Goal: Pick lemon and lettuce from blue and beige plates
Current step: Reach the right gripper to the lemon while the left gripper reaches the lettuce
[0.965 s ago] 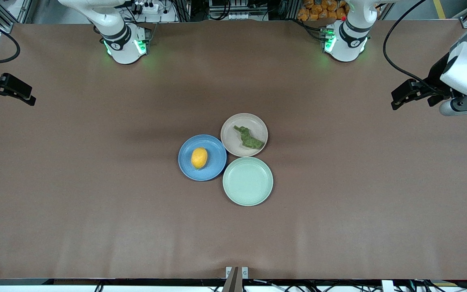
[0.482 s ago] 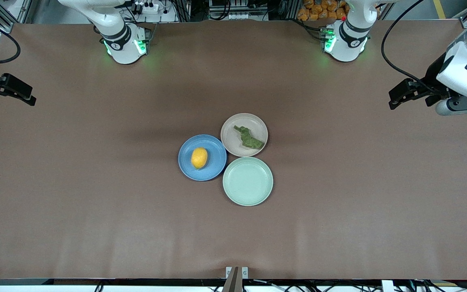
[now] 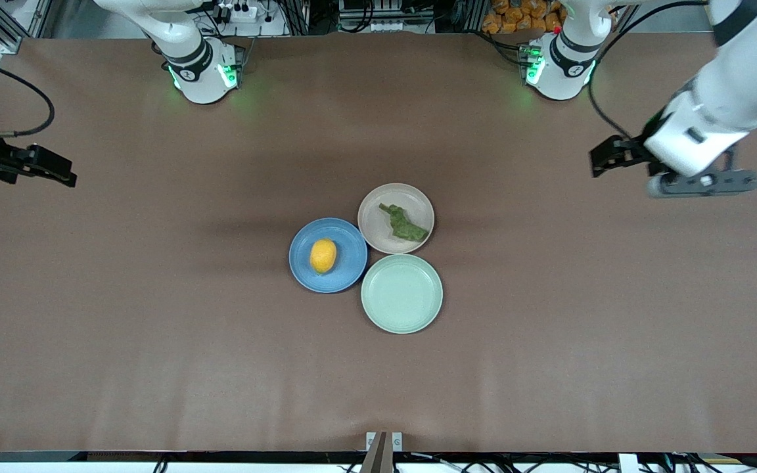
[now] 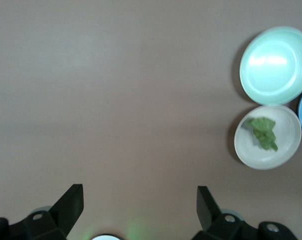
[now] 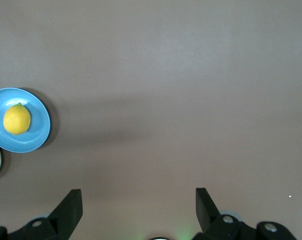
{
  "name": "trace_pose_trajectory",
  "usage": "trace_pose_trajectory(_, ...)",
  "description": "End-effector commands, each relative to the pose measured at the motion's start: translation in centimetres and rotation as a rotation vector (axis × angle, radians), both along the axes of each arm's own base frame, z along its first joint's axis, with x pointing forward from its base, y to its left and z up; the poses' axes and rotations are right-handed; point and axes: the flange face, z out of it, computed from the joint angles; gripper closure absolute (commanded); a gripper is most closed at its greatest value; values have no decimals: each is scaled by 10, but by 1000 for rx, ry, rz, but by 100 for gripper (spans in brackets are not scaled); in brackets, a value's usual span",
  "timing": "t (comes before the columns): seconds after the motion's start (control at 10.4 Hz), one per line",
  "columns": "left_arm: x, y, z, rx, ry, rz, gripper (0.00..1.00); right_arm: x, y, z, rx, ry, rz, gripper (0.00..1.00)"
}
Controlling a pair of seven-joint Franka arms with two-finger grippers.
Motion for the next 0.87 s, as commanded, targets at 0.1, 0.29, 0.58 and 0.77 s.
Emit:
trace_pose_trajectory(0.1, -29, -89, -81, -10, 10, 117, 0, 10, 14, -38, -8, 75, 38, 0)
trace_pose_trajectory(0.29, -51, -145, -137, -20, 38, 251, 0, 29, 68, -83, 31, 104, 107, 0)
trace_pose_trajectory(0.58, -80, -212, -212, -50, 58, 396, 0, 66, 143, -164, 52, 53, 18, 0)
trace_pose_trajectory(0.77, -85, -239, -246, -66, 33, 452, 0, 72, 190, -207, 89, 53, -59, 0)
